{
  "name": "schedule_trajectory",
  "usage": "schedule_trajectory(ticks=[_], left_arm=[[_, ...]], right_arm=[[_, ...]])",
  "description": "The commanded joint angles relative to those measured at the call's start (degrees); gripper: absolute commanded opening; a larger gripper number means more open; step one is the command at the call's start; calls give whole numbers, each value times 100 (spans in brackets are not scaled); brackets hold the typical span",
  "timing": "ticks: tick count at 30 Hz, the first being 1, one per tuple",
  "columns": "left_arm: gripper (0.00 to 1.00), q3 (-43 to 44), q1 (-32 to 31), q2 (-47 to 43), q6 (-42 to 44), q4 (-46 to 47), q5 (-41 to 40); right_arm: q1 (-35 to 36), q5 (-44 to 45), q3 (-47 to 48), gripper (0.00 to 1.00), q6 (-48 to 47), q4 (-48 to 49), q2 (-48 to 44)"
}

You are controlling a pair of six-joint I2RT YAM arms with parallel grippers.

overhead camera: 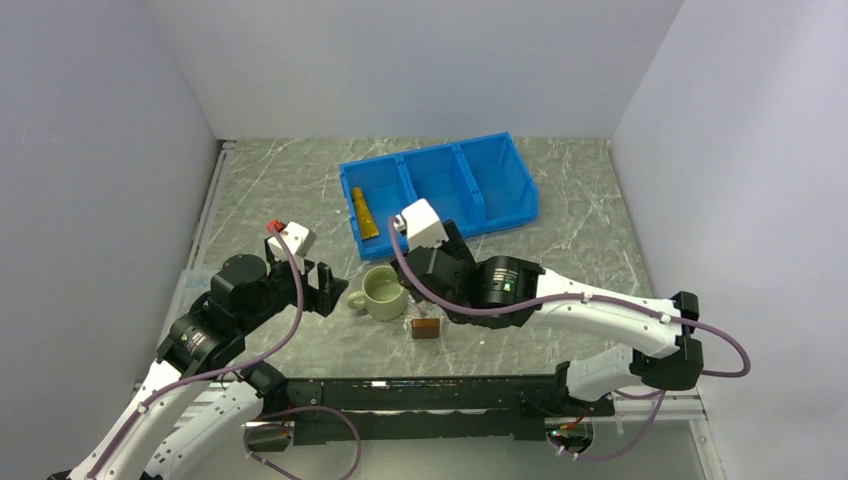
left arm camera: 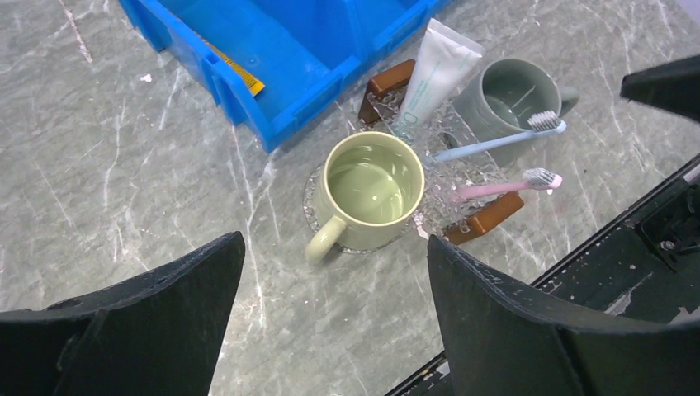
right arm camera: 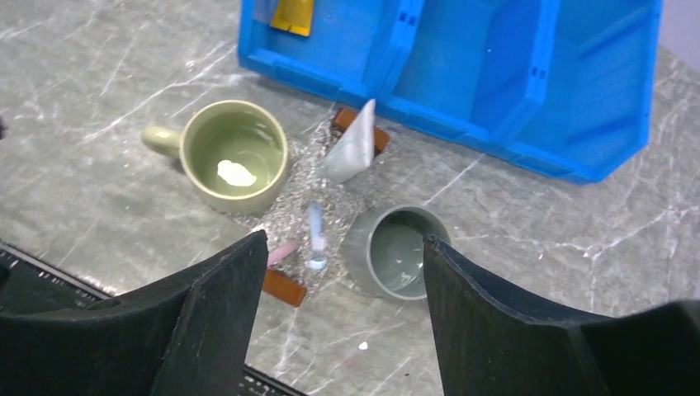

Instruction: Prepare toiletry sets of a toothbrush and toothpaste on the tray

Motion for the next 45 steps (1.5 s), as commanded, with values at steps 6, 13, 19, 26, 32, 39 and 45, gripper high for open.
schedule_trajectory(ticks=[6, 13, 19, 26, 32, 39, 45], left_arm=[[97, 1, 27, 31, -91, 18, -669], [99, 0, 27, 32, -149, -19, -1019], [99, 15, 32, 84, -163, -23, -1186], [99, 26, 44, 104, -200, -18, -1279], [99, 29, 65, 70, -242, -24, -1389], [99, 35, 77, 10, -272, -23, -1487], [99, 33, 155, -73, -283, -6, -1502]], right_arm=[[-997, -130, -870, 74, -287, 1061, -1075], [-1788, -451, -1600, 80, -278, 1594, -1602], [-2328, -745, -2104, 83, -181, 1974, -1785], [-2802, -710, -2581, 97, -6, 2252, -1876], [-3589, -822, -2999, 100, 212, 2526, -2013], [-4361, -868, -3518, 100, 618, 2784, -2155], [-4709, -785, -3780, 100, 893, 2840, -2328]])
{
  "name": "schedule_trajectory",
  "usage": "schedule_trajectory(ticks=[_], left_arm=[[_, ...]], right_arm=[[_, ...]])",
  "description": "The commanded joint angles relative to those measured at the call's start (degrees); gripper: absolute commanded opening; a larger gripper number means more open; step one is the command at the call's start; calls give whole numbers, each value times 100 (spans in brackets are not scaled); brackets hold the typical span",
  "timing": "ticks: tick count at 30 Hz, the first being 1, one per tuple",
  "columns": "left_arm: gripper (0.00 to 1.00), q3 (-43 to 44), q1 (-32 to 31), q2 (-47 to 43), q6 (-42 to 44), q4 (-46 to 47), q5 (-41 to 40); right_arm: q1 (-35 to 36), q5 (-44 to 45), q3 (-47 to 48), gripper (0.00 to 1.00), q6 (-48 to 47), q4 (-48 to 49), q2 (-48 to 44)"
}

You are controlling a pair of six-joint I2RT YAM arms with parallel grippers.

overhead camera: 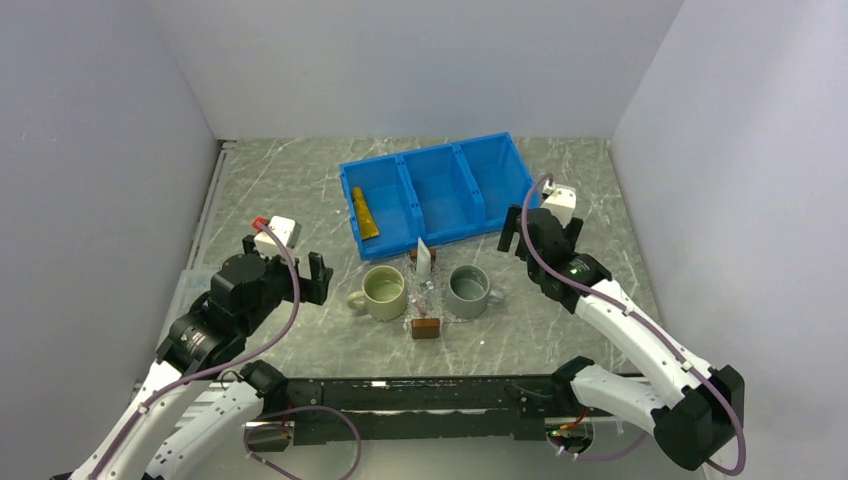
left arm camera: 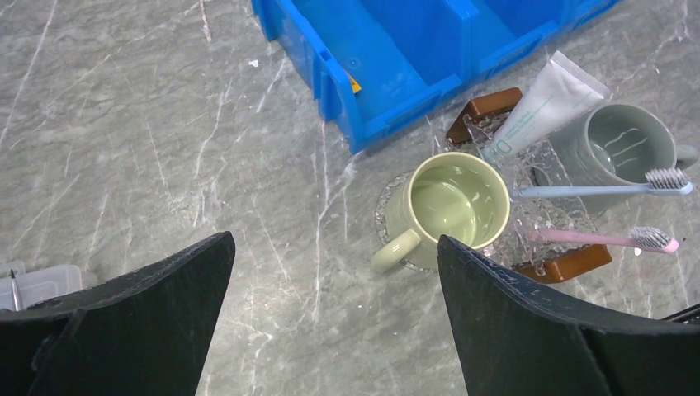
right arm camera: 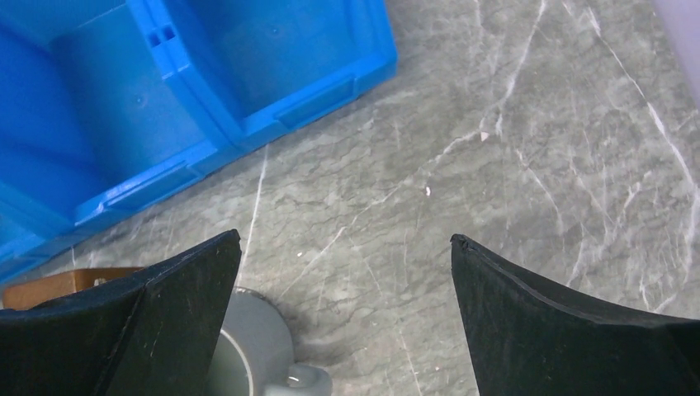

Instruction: Prepare toiletry sets of a toothbrush and toothpaste on the tray

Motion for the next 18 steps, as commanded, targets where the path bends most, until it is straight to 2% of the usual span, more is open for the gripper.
schedule_trajectory(ticks=[1, 6, 18], left_arm=[[99, 24, 111, -111, -127, 104, -122], [99, 20, 243, -171, -140, 135, -163], [99, 28, 539, -145, -77, 207, 129]], right_arm=[[-148, 148, -88, 100, 376, 308, -202], [-150, 490, -26, 100, 598, 77, -196], [-146, 613, -103, 100, 485, -69, -573]])
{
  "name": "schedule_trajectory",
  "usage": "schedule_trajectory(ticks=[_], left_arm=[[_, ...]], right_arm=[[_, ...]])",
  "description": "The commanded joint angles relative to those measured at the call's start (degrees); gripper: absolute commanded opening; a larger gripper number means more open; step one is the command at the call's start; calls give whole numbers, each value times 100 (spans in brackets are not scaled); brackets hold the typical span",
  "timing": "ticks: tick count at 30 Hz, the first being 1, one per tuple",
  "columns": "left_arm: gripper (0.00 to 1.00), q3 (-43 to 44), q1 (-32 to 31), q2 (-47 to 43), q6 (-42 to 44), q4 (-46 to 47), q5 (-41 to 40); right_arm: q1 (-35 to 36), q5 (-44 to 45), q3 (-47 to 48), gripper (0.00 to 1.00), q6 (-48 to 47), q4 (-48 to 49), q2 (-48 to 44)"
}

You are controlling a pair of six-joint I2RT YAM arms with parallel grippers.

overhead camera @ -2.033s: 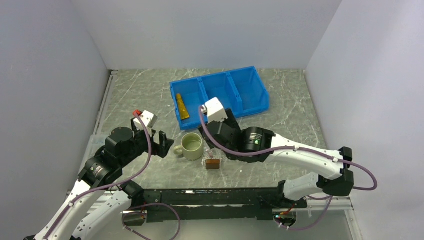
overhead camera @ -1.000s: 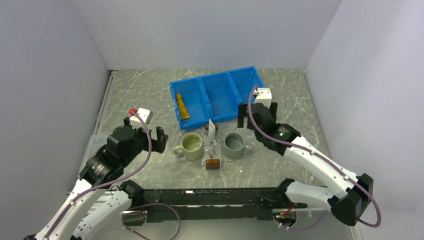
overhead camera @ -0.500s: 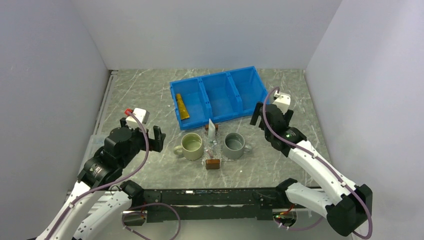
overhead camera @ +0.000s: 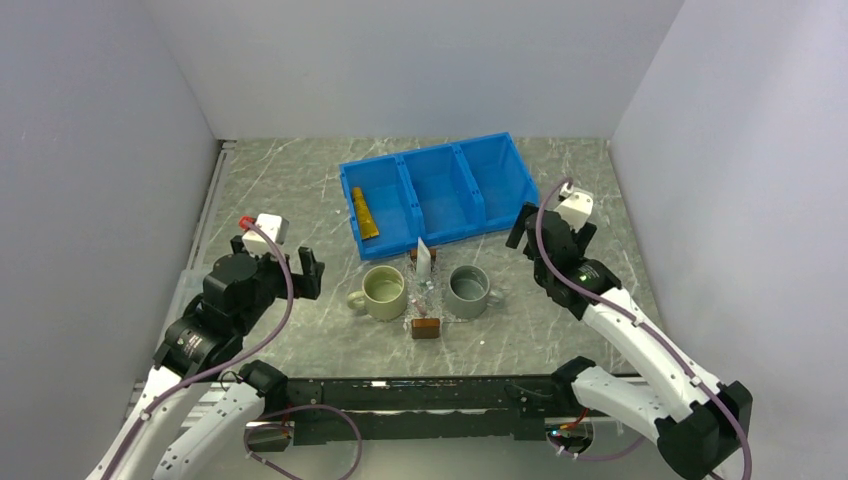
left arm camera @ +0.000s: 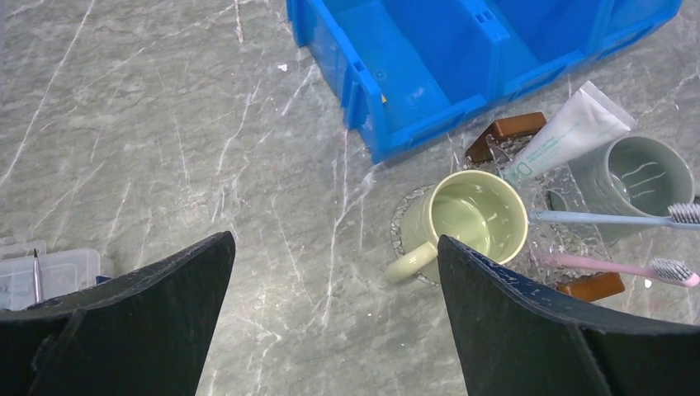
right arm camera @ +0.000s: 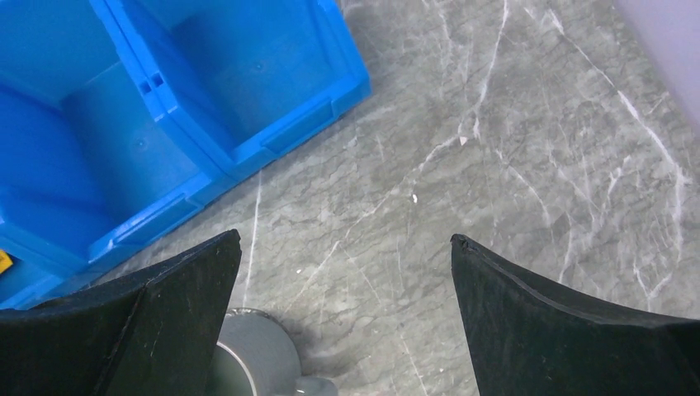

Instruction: Prepare toiletry sets of a toothbrush and toothpaste on the tray

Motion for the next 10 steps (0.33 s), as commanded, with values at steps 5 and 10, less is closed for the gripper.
schedule_trajectory(ticks=[5, 10], left_arm=[[99, 28, 175, -3, 25, 215, 211], [99, 19, 209, -11, 13, 208, 239]], right_arm=[[-5, 130, -52, 100, -144, 33, -366], [1, -13, -234, 100, -230, 276, -572]])
